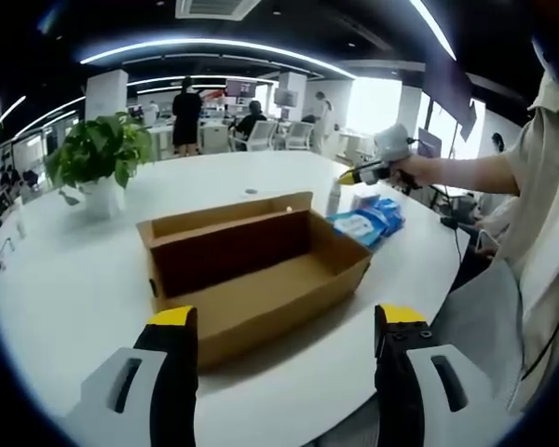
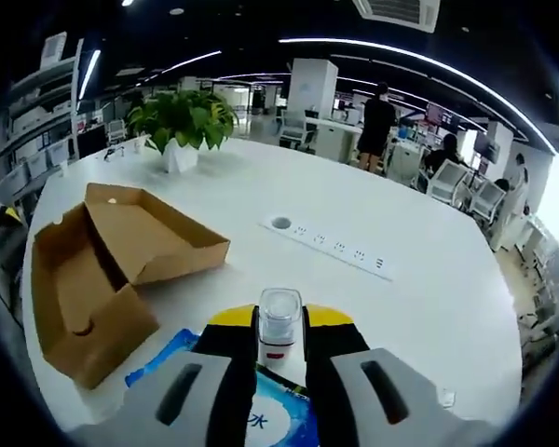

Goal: Operate the shoe box by opening the lid, removing the specified soft item, and placing it in the target area until the item is outside and the box remains undamaged.

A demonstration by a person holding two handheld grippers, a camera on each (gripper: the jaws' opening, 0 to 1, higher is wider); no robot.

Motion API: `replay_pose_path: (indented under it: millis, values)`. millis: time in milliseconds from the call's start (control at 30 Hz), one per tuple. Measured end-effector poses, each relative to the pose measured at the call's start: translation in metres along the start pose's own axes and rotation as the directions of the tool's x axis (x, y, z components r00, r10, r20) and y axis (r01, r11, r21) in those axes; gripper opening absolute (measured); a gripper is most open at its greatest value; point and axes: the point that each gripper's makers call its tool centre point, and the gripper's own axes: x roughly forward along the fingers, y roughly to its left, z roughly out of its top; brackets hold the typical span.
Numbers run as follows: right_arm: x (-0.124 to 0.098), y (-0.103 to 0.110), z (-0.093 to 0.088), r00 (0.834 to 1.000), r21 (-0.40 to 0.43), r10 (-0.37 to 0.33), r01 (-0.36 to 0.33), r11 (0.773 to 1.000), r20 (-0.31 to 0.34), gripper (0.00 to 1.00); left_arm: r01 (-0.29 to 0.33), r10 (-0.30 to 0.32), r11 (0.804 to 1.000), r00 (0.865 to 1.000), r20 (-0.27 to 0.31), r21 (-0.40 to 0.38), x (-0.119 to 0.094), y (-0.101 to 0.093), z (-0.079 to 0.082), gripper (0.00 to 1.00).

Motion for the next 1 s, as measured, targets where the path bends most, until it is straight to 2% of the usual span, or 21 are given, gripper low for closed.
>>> replay_pose_path:
  millis: [233, 400, 567, 700, 1000]
  values:
    - [0.0028, 0.0036, 0.0003, 1.0, 0.017, -0.027, 0.027, 0.999, 0.003, 0.16, -0.006, 0.006, 1.0, 1.0, -0.004, 0.003, 0.0001, 0.0012, -0.0015, 0.79]
    - [0.0039, 0.0005, -0.0015, 0.995, 0.055, -0.098, 0.099, 0.994, -0.025, 0.16, -0.005, 0.005, 1.0, 1.0, -0.002, 0.004, -0.0007, 0.0005, -0.0018, 0.79]
    - [0.0041, -0.0023, -0.0023, 0.984, 0.111, -0.173, 0.178, 0.978, -0.046, 0.16, -0.006, 0.006, 1.0, 1.0, -0.002, 0.004, -0.0016, 0.0012, -0.0019, 0.79]
    - [0.004, 0.0001, -0.0026, 0.975, 0.117, -0.217, 0.221, 0.968, -0.047, 0.16, -0.006, 0.006, 1.0, 1.0, -0.003, 0.005, -0.0021, 0.0013, -0.0019, 0.79]
    - [0.004, 0.0038, -0.0038, 0.962, 0.127, -0.268, 0.272, 0.954, -0.047, 0.16, -0.012, 0.012, 1.0, 1.0, -0.003, 0.004, -0.0021, 0.0045, -0.002, 0.78]
